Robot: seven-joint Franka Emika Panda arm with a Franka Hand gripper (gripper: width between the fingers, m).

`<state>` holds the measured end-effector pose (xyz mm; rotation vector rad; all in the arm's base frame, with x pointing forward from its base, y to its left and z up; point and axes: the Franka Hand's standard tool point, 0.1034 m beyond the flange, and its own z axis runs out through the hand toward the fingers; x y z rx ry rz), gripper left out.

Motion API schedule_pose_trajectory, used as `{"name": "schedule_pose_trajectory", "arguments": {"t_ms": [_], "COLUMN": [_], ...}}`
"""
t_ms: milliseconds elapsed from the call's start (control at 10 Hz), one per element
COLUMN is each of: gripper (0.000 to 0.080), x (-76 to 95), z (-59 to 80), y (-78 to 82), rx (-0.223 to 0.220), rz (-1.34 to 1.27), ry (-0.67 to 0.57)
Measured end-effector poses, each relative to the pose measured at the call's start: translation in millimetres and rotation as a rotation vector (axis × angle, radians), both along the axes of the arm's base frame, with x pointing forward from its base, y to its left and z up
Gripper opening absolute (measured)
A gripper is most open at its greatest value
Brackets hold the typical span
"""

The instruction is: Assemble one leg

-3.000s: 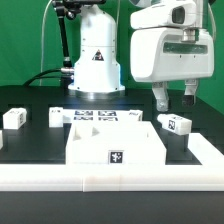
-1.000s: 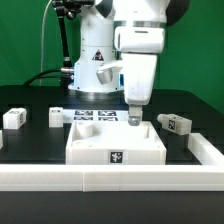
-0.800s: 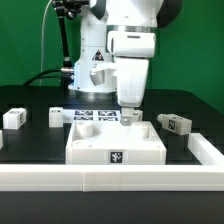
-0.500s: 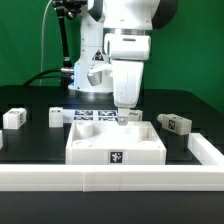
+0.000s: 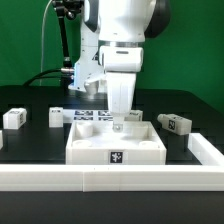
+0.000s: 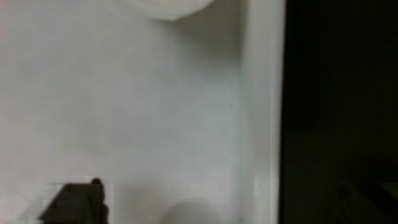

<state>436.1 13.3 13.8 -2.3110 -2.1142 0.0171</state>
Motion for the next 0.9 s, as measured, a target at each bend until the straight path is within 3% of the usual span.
{"name": "schedule_pose_trajectory", "arguments": {"t_ms": [300, 400, 500, 700, 800, 900], "gripper": [0.0649, 0.0529, 0.0529, 0.0242, 0.0242, 0.0075], "x": [-2.9, -2.9, -2.9, -2.9, -3.1, -3.0], "z": [-8.4, -8.4, -8.4, -8.5, -8.5, -8.5], "y": [-3.5, -3.6, -3.6, -3.6, -3.6, -3.5], "rx": [0.003, 0.003, 0.003, 0.003, 0.003, 0.003], "rz": [-0.011, -0.012, -0.012, -0.012, -0.012, -0.012], "ry": [0.010, 0.010, 0.011, 0.011, 0.011, 0.011]}}
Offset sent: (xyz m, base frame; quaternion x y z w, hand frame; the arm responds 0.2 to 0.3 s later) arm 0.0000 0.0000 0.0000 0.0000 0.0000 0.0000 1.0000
